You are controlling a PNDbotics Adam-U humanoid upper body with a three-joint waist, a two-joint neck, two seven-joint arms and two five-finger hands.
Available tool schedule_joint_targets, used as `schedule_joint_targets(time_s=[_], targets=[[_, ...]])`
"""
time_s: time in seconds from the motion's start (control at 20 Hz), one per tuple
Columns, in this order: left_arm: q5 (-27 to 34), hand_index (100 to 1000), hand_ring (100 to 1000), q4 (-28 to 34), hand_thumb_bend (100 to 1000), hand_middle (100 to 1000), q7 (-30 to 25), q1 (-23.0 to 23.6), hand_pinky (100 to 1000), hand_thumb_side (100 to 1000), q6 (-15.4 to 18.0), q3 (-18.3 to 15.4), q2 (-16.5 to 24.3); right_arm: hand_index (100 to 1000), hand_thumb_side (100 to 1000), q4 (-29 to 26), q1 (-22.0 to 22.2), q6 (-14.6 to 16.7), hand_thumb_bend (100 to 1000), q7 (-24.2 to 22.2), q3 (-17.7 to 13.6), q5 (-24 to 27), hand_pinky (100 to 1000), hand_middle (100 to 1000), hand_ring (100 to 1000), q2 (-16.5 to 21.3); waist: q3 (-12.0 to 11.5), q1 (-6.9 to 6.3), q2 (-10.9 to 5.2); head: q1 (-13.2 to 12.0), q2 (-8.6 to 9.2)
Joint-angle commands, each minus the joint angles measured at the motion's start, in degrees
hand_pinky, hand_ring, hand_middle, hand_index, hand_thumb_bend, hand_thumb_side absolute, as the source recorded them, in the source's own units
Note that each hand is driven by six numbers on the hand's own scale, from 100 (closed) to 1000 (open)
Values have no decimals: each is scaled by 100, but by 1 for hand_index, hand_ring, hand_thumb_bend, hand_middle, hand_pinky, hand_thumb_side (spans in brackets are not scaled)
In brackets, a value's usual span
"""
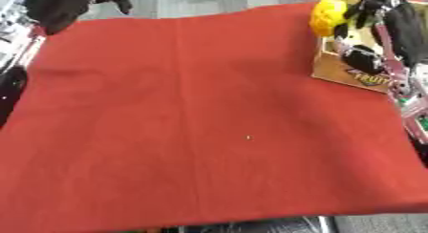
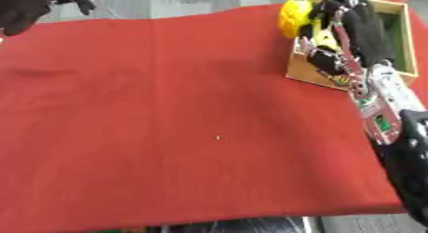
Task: Pick up the objects with one hand, pass them to the other hand, and then place them into the box on the other side of the table.
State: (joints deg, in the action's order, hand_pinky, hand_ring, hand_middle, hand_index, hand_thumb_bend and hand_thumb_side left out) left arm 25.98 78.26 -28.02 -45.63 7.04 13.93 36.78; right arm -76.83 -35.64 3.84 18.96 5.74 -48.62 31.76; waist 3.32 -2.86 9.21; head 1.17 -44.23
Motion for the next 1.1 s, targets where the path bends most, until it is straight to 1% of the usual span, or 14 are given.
schedule_joint_targets(time_s=[0.05,0.1,0.15,0.2,0.25,0.3,0.35,0.45,0.6,0.7,0.75,0.95,1.05,1.1], targets=[[175,688,521,398,143,510,157,134,736,908,-64,-272,250,475,100,390,-158,-290,100,-136,-365,72,809,430,799,604,-91,-12,-198,177,12],[191,688,522,500,141,510,188,221,737,899,-84,-329,236,739,392,533,-160,-378,100,-219,-333,21,852,573,858,736,-149,-5,-195,226,12],[198,688,522,608,142,510,219,309,736,897,-93,-393,215,762,434,678,-157,-467,100,-305,-251,-50,856,590,863,864,-208,2,-191,271,12],[205,688,522,707,144,511,253,398,737,890,-100,-458,191,867,670,822,-169,-556,102,-392,-177,-127,870,669,872,969,-265,8,-185,312,12],[210,688,522,808,144,511,291,494,737,886,-102,-530,166,884,717,971,-202,-645,137,-483,-133,-213,871,678,869,1055,-316,12,-180,342,12],[211,687,522,894,145,510,329,576,737,876,-107,-593,145,894,846,1122,-253,-707,278,-576,-126,-303,859,663,861,1105,-355,15,-176,359,12],[209,687,522,979,144,510,380,681,736,870,-94,-684,116,899,878,1266,-299,-762,300,-664,-182,-384,856,657,860,1154,-399,17,-169,368,12],[172,687,522,1157,142,511,496,933,736,858,-40,-903,56,913,889,1555,-394,-779,322,-842,-358,-500,855,654,861,1228,-459,18,-163,368,12],[4,688,523,1384,134,512,681,1314,737,841,43,-1215,-48,919,867,1990,-518,-591,313,-1054,-630,-519,849,631,869,1340,-484,25,-168,352,12],[-155,689,524,1531,128,513,778,1535,737,831,127,-1396,-123,919,843,2224,-543,-421,302,-974,-758,-402,844,617,875,1434,-485,32,-163,332,12],[-242,688,524,1602,129,512,819,1658,738,827,181,-1498,-178,919,828,2244,-506,-331,298,-899,-834,-322,842,611,878,1487,-485,38,-161,319,12],[-539,685,523,1758,145,510,966,2089,739,826,266,-1848,-436,922,747,1898,-186,-49,309,-548,-1012,34,840,607,881,1690,-462,78,-145,268,12],[-676,685,523,1786,146,510,1035,2259,740,827,276,-1995,-561,918,703,1616,17,22,280,-380,-1095,221,835,595,882,1749,-443,93,-144,239,12],[-749,685,524,1797,144,510,1059,2320,741,826,282,-2048,-615,913,646,1471,123,47,231,-300,-1135,313,834,591,889,1762,-439,99,-145,231,12]])
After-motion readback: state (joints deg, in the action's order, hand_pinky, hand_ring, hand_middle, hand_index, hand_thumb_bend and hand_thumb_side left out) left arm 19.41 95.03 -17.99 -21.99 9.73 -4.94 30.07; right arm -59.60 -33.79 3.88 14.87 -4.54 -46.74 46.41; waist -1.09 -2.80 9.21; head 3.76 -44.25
